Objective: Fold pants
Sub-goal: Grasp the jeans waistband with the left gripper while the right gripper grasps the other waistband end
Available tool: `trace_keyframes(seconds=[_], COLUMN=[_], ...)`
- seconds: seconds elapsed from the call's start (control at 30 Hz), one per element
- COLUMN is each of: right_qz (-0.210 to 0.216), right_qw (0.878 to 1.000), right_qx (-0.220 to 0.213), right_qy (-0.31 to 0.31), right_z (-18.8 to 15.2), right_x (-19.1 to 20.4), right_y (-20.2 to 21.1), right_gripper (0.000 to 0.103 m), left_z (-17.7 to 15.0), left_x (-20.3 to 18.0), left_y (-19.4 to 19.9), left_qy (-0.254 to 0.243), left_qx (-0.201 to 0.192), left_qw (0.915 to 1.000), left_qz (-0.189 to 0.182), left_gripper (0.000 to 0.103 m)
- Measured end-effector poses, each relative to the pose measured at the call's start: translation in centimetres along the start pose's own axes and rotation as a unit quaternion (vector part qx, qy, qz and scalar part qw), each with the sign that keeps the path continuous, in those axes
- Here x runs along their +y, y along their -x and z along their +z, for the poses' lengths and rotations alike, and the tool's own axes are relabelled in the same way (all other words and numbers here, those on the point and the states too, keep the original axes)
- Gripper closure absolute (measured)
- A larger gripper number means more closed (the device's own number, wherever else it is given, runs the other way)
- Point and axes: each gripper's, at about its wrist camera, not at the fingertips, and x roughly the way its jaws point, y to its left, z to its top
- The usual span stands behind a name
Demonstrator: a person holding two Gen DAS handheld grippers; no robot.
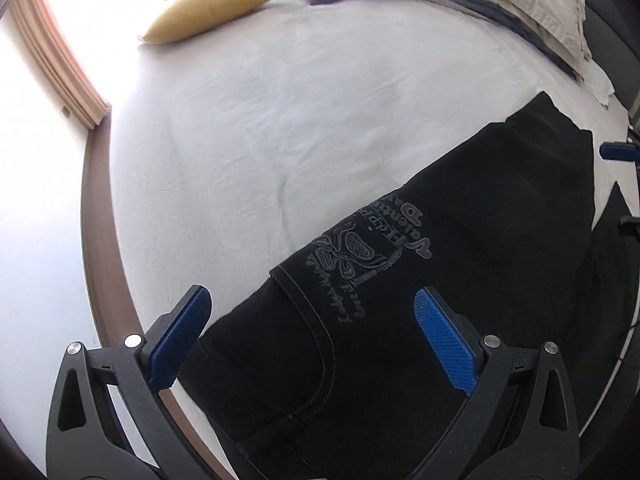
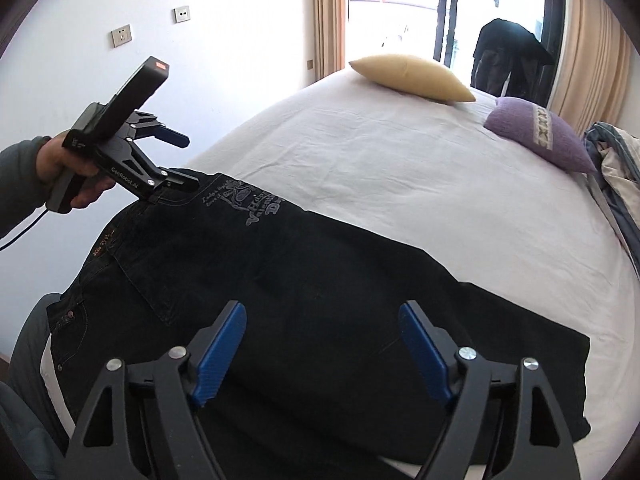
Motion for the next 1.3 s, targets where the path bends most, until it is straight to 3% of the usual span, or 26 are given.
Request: trace_keyframes(seconds=[0.27,0.33,0.5,0.57,0.63,0.67,0.73,0.93,1.13,1.2,1.3], right_qz=[0.038,0.05,0.052,0.056,0.057,0.055,0.052,0.055,0.071,0.074,0.068], right_qw=[0.996,0.992,0.985,0.981,0.976,0.973,0.969,0.959,0.956,0.956,0.958], right_qx=[0.046,0.069,0.113,0.132,0.153,0.165,0.181,0.217,0.231,0.229,0.218], right_qy=[0.073,0.094,0.12,0.13,0.146,0.152,0.157,0.171,0.166,0.168,0.172], right_z=[3.8,4.8,7.3,8.1,8.4,8.6,9.0,9.5,8.9,8.8,8.5], right_x=[-1.2,-1.1,-1.7,-1.8,-1.4,-1.4,-1.4,-0.7,-0.2,0.0,0.5], right_y=[-6.6,-8.5,-12.6,-14.0,-15.0,-15.7,-16.8,-19.1,-19.4,-19.1,-18.4], right_gripper=[0.03,0.038,0.04,0.042,0.043,0.046,0.053,0.06,0.076,0.086,0.094], left_z=[0.5,0.3,-0.8,-0.9,-1.1,-1.3,-1.7,-3.9,-4.7,-4.6,-5.2], left_x=[0.6,1.4,1.8,1.7,1.2,1.0,0.6,0.6,-0.7,-1.0,-1.1], left_y=[-7.5,-8.1,-8.3,-7.8,-6.9,-6.4,-5.6,-3.7,-2.2,-2.2,-1.3], left_qy=[-0.062,-0.045,-0.045,-0.045,-0.047,-0.05,-0.054,-0.049,-0.054,-0.049,-0.045], left_qx=[0.099,0.102,0.089,0.083,0.074,0.07,0.06,0.023,-0.006,-0.012,-0.02], left_qw=[0.993,0.9931,0.9936,0.9936,0.9943,0.9945,0.9952,0.9977,0.9983,0.9985,0.9986], left_qz=[-0.017,-0.038,-0.053,-0.06,-0.062,-0.059,-0.055,-0.042,-0.023,-0.022,-0.019], left_gripper=[0.0,0.0,0.005,0.02,0.05,0.057,0.092,0.096,0.096,0.096,0.096])
